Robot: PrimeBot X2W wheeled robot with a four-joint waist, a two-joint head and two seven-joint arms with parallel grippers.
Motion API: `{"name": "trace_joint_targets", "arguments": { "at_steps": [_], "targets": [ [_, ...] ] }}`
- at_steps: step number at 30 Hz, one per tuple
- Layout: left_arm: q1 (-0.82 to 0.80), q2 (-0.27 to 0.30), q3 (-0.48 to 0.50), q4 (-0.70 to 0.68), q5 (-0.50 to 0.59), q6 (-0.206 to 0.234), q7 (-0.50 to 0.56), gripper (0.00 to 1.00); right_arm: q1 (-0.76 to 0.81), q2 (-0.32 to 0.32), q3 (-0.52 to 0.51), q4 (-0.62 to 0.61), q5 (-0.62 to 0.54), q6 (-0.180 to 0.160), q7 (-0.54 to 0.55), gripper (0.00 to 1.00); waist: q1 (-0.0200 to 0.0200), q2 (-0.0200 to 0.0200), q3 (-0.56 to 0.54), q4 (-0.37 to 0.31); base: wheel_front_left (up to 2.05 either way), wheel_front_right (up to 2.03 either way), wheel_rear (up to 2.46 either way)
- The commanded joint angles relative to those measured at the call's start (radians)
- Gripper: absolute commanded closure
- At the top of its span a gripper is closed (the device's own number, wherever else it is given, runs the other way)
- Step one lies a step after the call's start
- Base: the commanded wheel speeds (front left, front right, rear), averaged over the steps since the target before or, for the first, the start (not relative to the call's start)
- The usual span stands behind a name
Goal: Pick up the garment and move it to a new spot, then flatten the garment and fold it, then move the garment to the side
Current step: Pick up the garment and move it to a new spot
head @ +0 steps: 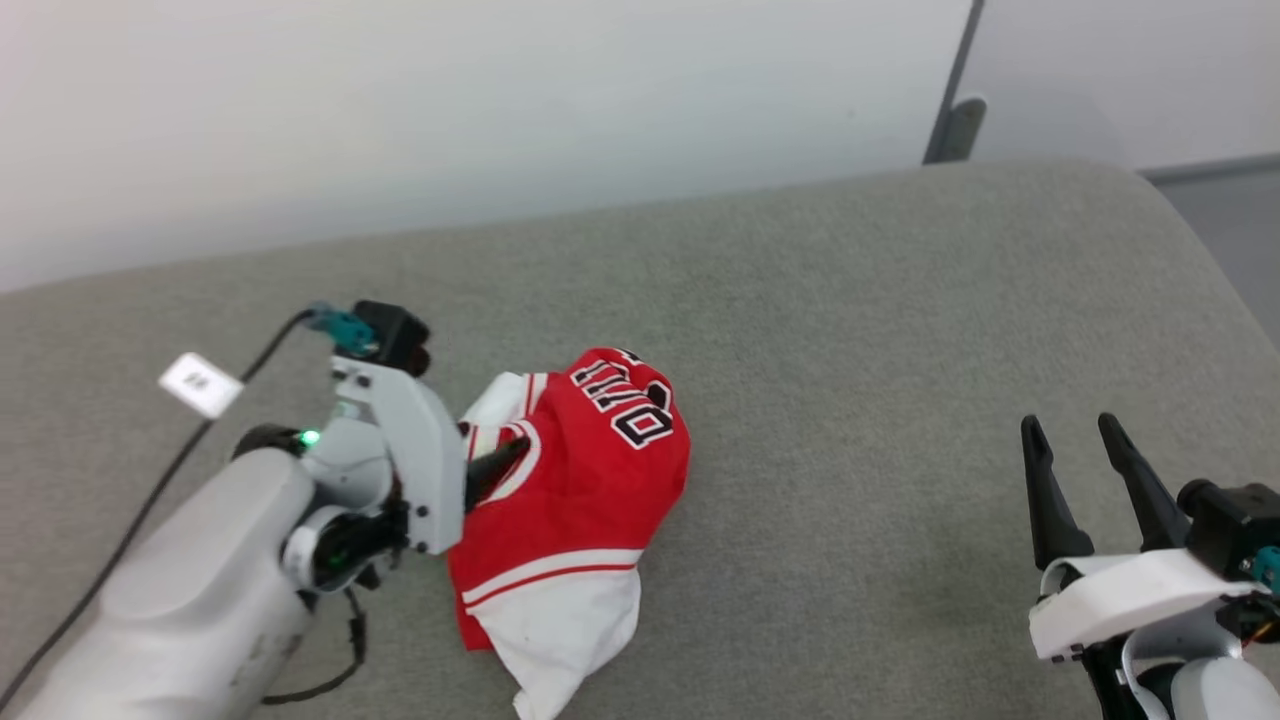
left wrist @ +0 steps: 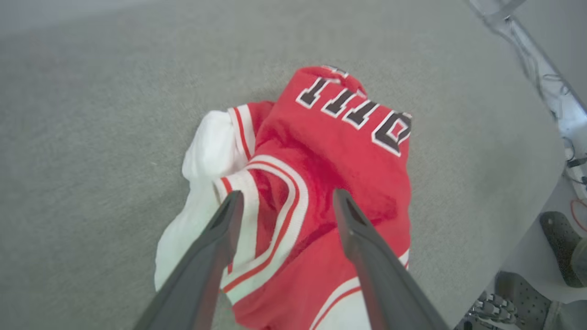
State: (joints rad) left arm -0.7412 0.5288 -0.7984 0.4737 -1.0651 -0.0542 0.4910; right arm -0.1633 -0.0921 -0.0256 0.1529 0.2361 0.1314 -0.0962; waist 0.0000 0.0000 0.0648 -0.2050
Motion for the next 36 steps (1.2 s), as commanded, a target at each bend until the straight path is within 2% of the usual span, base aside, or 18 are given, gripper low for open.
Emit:
{"name": "trace_joint_targets", "arguments": {
  "at_steps": [1,7,13,19,24,31,36],
  "targets": [
    [0.025,0.019,0.013,-0.015,-0.004,-0.005,-0.024,0.00,0.021,-0.006,0.003,-0.004,0.002,-0.001,0.003,0.00,0.0000,0.0000,-0.047,0.039,0.00,0.00,0.00],
    [0.104,0.112,0.095,-0.110,-0.010,0.014,-0.173,0.00,0.054,-0.020,-0.001,-0.019,0.010,-0.001,0.011,0.00,0.0000,0.0000,-0.087,0.086,0.00,0.00,0.00],
    [0.228,0.219,0.200,-0.193,-0.006,0.060,-0.370,0.00,0.079,-0.025,-0.019,-0.025,0.013,-0.001,0.012,0.00,0.0000,0.0000,-0.107,0.130,0.00,0.00,0.00],
    [0.377,0.288,0.287,-0.258,-0.006,0.107,-0.559,0.00,0.096,-0.031,-0.037,-0.024,0.004,-0.001,0.004,0.00,0.0000,0.0000,-0.117,0.168,0.00,0.00,0.00],
    [0.508,0.311,0.358,-0.282,-0.038,0.141,-0.690,0.00,0.114,-0.037,-0.040,-0.012,0.001,-0.001,-0.010,0.00,0.0000,0.0000,-0.121,0.193,0.00,0.00,0.00],
    [0.665,0.309,0.467,-0.277,-0.052,0.122,-0.752,0.00,0.124,-0.039,-0.048,0.000,0.008,-0.001,-0.027,0.00,0.0000,0.0000,-0.124,0.218,0.00,0.00,0.00],
    [0.724,0.295,0.535,-0.288,0.010,0.109,-0.756,0.00,0.132,-0.035,-0.054,0.001,0.001,-0.001,-0.033,0.00,0.0000,0.0000,-0.124,0.232,0.00,0.00,0.00]
  ]
}}
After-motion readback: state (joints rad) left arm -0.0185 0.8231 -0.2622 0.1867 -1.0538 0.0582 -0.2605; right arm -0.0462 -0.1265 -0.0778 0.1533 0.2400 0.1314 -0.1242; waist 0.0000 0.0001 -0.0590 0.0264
